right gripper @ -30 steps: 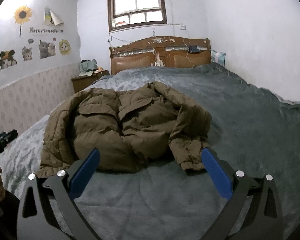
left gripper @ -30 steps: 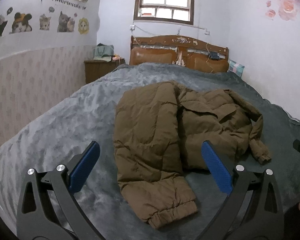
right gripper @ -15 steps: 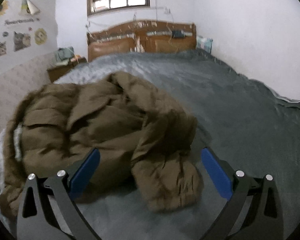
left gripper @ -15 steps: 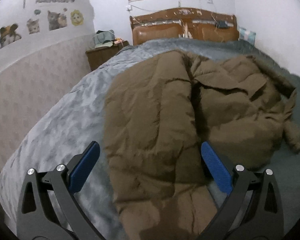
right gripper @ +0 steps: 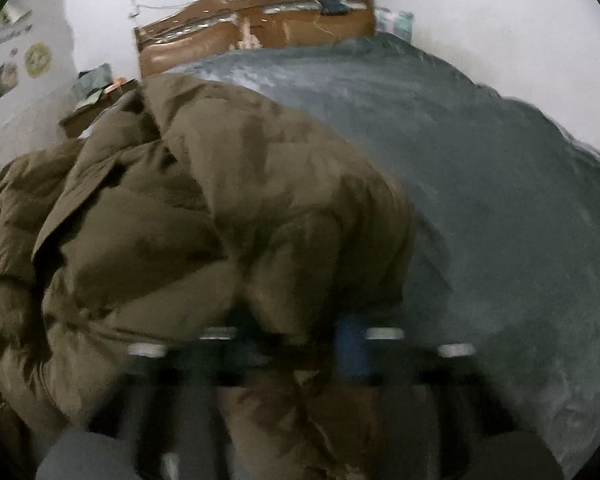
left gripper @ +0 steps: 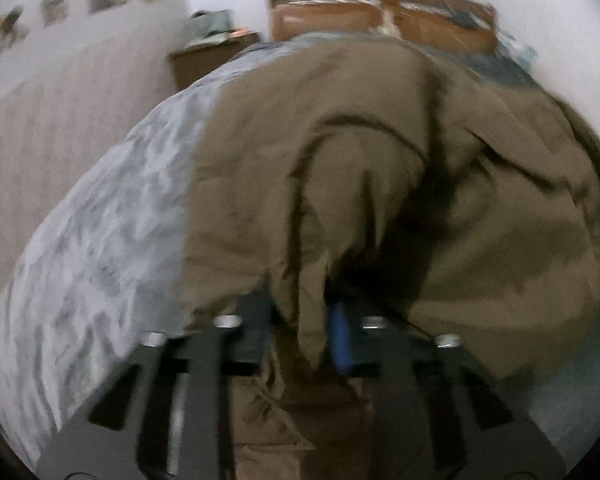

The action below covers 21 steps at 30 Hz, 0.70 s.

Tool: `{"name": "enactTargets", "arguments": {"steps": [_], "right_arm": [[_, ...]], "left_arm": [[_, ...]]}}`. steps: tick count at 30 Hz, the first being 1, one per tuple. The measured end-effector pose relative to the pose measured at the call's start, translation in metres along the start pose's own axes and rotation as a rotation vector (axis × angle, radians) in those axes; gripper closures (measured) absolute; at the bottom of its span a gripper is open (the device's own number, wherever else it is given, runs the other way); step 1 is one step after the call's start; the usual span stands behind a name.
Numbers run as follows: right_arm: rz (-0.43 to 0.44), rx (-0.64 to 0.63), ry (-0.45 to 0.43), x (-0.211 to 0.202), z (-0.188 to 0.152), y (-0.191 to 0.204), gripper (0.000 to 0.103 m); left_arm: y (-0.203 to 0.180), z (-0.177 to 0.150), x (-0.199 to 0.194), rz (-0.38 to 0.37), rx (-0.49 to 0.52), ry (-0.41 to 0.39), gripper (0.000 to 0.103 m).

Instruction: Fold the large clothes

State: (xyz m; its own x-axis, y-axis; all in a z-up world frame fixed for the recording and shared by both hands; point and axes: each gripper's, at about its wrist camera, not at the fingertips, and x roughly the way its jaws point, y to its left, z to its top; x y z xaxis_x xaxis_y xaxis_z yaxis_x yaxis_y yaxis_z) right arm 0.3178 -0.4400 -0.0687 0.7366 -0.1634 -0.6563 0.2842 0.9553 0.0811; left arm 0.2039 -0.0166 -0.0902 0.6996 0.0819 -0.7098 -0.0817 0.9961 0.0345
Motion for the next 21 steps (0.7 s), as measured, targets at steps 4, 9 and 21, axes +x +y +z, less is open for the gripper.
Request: {"name": "enactTargets", "arguments": {"steps": [4,9,21], "right_arm": [[-0.045,0.077,-0.080,-0.017,0.015,-0.026,0.096],[-0.131,0.024,-0.171,-0.046,0.057,-0.039,0.096],[-0.193,0.048,0.028,-0.005,0.115,-0.091,0.028]], "left_arm": [[0.036,0.017,-0.006,0.109,-0.072,-0.073,0.096],[0.064,0.065,-0.001,0.266,-0.015,-0.161,0.096],[0.104,0.113,0.082,0.320,-0.006,-0.006,0.003]]}}
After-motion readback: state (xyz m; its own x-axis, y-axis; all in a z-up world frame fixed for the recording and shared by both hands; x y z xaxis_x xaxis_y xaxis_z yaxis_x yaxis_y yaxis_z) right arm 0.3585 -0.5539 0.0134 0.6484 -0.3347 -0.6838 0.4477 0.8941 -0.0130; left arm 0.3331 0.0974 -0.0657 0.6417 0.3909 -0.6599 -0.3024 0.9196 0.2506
